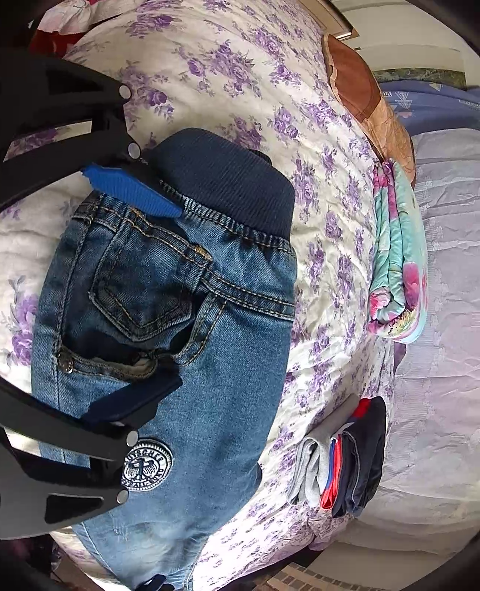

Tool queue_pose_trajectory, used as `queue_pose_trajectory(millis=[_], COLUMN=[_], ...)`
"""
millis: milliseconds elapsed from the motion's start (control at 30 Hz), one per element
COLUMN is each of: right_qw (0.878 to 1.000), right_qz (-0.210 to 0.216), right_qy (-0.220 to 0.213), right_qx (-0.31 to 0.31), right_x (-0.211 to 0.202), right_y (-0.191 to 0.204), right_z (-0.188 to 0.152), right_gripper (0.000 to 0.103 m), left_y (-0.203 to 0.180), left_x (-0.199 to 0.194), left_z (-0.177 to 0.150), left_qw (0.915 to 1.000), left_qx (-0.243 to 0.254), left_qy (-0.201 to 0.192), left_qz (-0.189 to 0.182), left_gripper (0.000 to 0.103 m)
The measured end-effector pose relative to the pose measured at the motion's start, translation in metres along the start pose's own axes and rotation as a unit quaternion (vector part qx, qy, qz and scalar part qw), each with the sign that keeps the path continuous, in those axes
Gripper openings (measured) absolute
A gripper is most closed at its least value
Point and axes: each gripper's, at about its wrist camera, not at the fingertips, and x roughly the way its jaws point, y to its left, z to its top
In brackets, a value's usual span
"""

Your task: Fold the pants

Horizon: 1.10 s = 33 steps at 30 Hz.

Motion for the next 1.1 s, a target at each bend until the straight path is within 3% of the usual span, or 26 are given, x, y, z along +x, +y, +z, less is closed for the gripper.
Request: queue_pose_trajectory(millis=[33, 67, 100, 133, 200, 300, 467, 533, 633, 667, 733, 800, 867, 1000, 1100], right_qw=[1.000, 0.998, 0.996, 0.996, 0.992, 0.981, 0.984, 0.986, 0.983, 0.983, 0.986, 0.988, 0.985, 0.965, 0.946], right_qz=[-0.003, 0.025, 0.034, 0.015, -0.040, -0.091, -0.072, -0.038, -0.020, -0.022, -0.019, -0.025, -0.046, -0.013, 0.026], right_qy=[-0.003, -0.017, -0.037, -0.063, -0.117, -0.172, -0.151, -0.138, -0.154, -0.156, -0.151, -0.150, -0.154, -0.129, -0.062], right_qx=[0.026, 0.056, 0.070, 0.056, 0.021, 0.027, 0.069, 0.084, 0.095, 0.092, 0.072, 0.033, -0.060, -0.228, -0.319], right_x=[-0.006, -0.019, -0.033, -0.051, -0.083, -0.123, -0.114, -0.100, -0.090, -0.090, -0.088, -0.090, -0.090, -0.065, -0.013], right_y=[-0.023, -0.039, -0.046, -0.045, -0.039, -0.048, -0.073, -0.079, -0.082, -0.079, -0.069, -0.046, 0.002, 0.113, 0.179], right_z=[-0.002, -0.005, -0.008, -0.011, -0.020, -0.035, -0.044, -0.046, -0.039, -0.036, -0.029, -0.022, -0.014, -0.012, -0.028], right_gripper=[0.000, 0.000, 0.004, 0.006, 0.043, 0.058, 0.063, 0.063, 0.069, 0.068, 0.015, 0.014, 0.014, 0.014, 0.015], left_y=[-0.002, -0.005, -0.008, -0.010, -0.015, -0.030, -0.072, -0.085, -0.090, -0.088, -0.082, -0.075, -0.069, -0.066, -0.066], left_x=[0.002, 0.001, -0.001, -0.004, -0.015, -0.034, -0.040, -0.037, -0.033, -0.032, -0.031, -0.034, -0.037, -0.041, -0.045], left_z=[0.001, 0.000, 0.000, 0.000, 0.000, -0.001, -0.008, -0.013, -0.017, -0.018, -0.019, -0.020, -0.020, -0.021, -0.025], left_qw=[1.0000, 0.9999, 0.9998, 0.9997, 0.9995, 0.9982, 0.9946, 0.9940, 0.9932, 0.9930, 0.9925, 0.9921, 0.9917, 0.9912, 0.9911], left_qx=[0.003, 0.003, -0.003, -0.010, -0.024, -0.038, -0.009, 0.006, 0.006, -0.001, -0.015, -0.027, -0.038, -0.045, -0.050], left_qy=[-0.003, -0.006, -0.008, -0.009, -0.016, -0.027, -0.008, 0.003, 0.012, 0.014, 0.019, 0.017, 0.014, 0.012, 0.007], left_qz=[0.004, 0.010, 0.017, 0.020, 0.014, -0.038, -0.103, -0.109, -0.116, -0.117, -0.120, -0.122, -0.122, -0.123, -0.123], left_gripper=[0.083, 0.083, 0.083, 0.084, 0.090, 0.090, 0.091, 0.091, 0.091, 0.091, 0.091, 0.091, 0.091, 0.091, 0.091])
